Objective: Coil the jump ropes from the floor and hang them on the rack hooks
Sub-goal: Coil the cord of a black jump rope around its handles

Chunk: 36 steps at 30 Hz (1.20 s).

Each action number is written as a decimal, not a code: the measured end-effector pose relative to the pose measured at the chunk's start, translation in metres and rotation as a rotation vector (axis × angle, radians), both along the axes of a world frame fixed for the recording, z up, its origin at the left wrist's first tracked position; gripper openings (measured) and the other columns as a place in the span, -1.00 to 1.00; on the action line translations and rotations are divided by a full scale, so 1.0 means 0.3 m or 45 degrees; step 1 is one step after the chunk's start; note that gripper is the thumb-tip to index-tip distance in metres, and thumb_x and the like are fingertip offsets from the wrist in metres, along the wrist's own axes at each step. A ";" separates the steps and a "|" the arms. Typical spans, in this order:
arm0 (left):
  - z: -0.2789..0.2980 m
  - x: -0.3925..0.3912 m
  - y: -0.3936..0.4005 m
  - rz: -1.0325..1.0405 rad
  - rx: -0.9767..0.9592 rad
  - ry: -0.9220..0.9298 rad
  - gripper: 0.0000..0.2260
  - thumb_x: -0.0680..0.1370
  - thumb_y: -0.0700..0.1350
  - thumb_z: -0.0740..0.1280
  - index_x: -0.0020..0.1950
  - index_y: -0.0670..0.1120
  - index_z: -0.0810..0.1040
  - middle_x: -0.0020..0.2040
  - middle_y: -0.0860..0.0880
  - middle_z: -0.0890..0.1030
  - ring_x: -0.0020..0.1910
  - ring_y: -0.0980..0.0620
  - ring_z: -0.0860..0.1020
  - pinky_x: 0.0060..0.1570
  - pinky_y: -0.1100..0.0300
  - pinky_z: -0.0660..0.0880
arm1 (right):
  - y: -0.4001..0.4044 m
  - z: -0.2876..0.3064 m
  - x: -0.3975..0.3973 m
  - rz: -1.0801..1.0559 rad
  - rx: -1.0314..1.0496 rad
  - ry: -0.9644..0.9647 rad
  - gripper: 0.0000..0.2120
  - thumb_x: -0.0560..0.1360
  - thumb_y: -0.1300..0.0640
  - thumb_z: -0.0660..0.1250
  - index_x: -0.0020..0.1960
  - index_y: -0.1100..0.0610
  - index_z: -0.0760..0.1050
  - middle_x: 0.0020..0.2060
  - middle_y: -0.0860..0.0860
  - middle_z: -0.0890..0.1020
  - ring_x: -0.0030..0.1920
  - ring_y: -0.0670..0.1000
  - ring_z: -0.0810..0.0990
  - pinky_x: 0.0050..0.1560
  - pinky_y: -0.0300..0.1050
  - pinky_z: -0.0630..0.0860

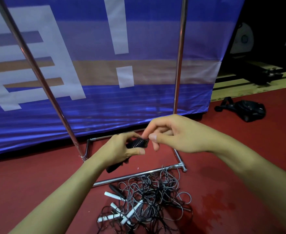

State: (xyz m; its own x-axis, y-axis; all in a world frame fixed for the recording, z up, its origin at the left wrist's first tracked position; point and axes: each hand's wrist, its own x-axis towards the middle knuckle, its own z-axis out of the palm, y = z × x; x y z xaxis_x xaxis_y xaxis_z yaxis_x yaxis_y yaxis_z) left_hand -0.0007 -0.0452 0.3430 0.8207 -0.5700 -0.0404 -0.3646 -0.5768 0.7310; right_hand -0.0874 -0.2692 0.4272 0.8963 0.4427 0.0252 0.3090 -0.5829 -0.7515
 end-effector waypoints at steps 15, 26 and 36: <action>0.016 -0.106 -0.107 -0.299 0.166 -0.245 -0.71 0.44 0.31 0.38 -0.01 0.18 0.70 -0.35 0.03 0.51 -0.36 0.03 0.44 -0.22 0.04 0.56 | -0.074 -0.120 0.157 -0.277 0.072 -0.269 -0.93 0.67 0.07 0.28 0.06 -0.02 0.54 -0.30 -0.06 0.68 -0.43 -0.13 0.46 -0.33 -0.10 0.43; 0.097 -0.090 -0.046 -0.142 -0.352 0.045 -0.72 0.57 -0.13 0.48 0.18 0.00 0.45 -0.11 -0.12 0.71 -0.51 -0.07 0.53 -0.47 0.03 0.53 | -0.126 -0.304 0.190 -0.405 -0.211 -0.242 -0.63 0.51 -0.23 0.42 -0.26 0.03 0.52 -0.45 -0.09 0.57 -0.41 -0.13 0.49 -0.30 -0.19 0.41; 0.084 -0.031 -0.006 0.125 -0.363 -0.083 -0.82 0.62 -0.16 0.41 0.18 0.06 0.65 -0.23 -0.06 0.70 -0.54 -0.04 0.55 -0.53 0.09 0.55 | -0.045 -0.160 0.042 -0.034 -0.654 -0.488 -0.78 0.70 0.03 0.18 0.26 0.00 0.53 -0.11 -0.12 0.66 -0.08 -0.08 0.60 0.04 -0.09 0.53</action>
